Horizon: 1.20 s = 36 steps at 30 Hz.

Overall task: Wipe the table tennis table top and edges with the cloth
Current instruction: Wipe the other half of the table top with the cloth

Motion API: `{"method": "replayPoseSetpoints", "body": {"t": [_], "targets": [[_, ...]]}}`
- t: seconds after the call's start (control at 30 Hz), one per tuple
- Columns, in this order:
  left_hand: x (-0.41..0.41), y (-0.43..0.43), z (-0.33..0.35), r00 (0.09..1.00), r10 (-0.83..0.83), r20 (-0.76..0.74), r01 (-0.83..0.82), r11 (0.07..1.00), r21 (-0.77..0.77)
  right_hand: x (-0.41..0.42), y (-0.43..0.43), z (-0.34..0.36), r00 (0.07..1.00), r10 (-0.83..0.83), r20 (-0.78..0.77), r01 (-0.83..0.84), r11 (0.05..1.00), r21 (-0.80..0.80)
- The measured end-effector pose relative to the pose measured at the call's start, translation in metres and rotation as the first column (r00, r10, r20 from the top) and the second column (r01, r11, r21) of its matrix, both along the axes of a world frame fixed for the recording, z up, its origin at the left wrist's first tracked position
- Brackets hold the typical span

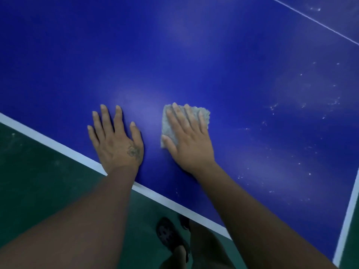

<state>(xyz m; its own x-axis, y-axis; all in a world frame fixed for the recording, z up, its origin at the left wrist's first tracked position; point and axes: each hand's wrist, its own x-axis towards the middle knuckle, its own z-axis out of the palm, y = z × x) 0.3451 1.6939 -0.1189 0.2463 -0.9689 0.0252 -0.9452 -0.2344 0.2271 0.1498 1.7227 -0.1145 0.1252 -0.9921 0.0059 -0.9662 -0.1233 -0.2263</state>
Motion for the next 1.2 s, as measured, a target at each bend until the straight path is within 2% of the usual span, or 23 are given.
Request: {"method": "replayPoseSetpoints", "body": {"t": [0.07,0.13,0.2,0.27,0.33,0.37,0.43,0.57,0.67,0.77,0.87,0.97,1.07,1.13,1.2], "targets": [[0.0,0.0,0.002,1.0,0.018,0.01,-0.018,1.0,0.0,-0.034,0.007,-0.002,1.0,0.029,0.001,-0.029,1.0,0.006],[-0.003,-0.001,0.005,1.0,0.014,0.009,-0.014,1.0,-0.005,-0.08,0.003,0.001,0.999,-0.014,-0.032,0.015,1.0,0.02],[-0.004,0.0,0.006,1.0,0.009,0.022,-0.008,1.0,-0.004,-0.121,-0.012,0.006,0.985,-0.158,-0.068,0.162,0.985,0.053],[-0.006,0.0,0.006,0.999,0.004,0.041,-0.004,1.0,0.008,-0.138,-0.036,0.009,0.929,-0.361,-0.076,0.367,0.926,0.086],[-0.005,0.001,0.006,0.999,0.005,0.042,-0.005,1.0,0.006,-0.127,-0.066,0.011,0.864,-0.501,-0.052,0.504,0.858,0.101],[-0.005,0.001,0.007,0.999,0.007,0.046,-0.007,1.0,0.001,-0.115,-0.081,0.01,0.852,-0.52,-0.055,0.523,0.847,0.096],[-0.006,0.0,0.009,0.999,0.003,0.046,-0.003,1.0,0.004,-0.08,-0.101,0.006,0.888,-0.455,-0.066,0.459,0.884,0.088],[-0.007,0.0,0.011,0.999,0.008,0.042,-0.007,1.0,-0.003,0.006,-0.072,0.001,0.993,-0.116,-0.002,0.116,0.993,0.015],[-0.004,-0.001,0.009,0.999,0.006,0.041,-0.005,1.0,-0.014,0.031,0.007,-0.003,0.984,0.159,0.078,-0.161,0.987,0.012],[-0.003,-0.001,0.009,1.0,0.005,0.021,-0.004,1.0,-0.019,-0.012,0.082,-0.001,0.944,0.327,0.048,-0.33,0.936,0.122],[-0.004,-0.002,0.01,1.0,0.008,0.017,-0.007,1.0,-0.019,-0.087,0.101,0.005,0.951,0.309,-0.009,-0.302,0.934,0.191],[-0.002,-0.001,0.007,1.0,0.013,0.028,-0.012,0.999,-0.04,-0.135,0.077,0.006,0.995,0.071,-0.067,-0.059,0.985,0.165],[-0.001,-0.002,0.005,1.0,0.008,0.023,-0.006,0.998,-0.062,-0.116,0.044,0.005,0.982,-0.171,-0.086,0.181,0.975,0.126],[-0.001,-0.001,0.005,1.0,0.009,0.018,-0.008,0.998,-0.068,-0.076,0.032,0.004,0.985,-0.167,-0.049,0.172,0.978,0.12],[-0.001,-0.001,0.006,1.0,0.014,0.017,-0.012,0.998,-0.069,-0.033,0.041,0.004,0.999,-0.052,0.004,0.051,0.99,0.128]]}}
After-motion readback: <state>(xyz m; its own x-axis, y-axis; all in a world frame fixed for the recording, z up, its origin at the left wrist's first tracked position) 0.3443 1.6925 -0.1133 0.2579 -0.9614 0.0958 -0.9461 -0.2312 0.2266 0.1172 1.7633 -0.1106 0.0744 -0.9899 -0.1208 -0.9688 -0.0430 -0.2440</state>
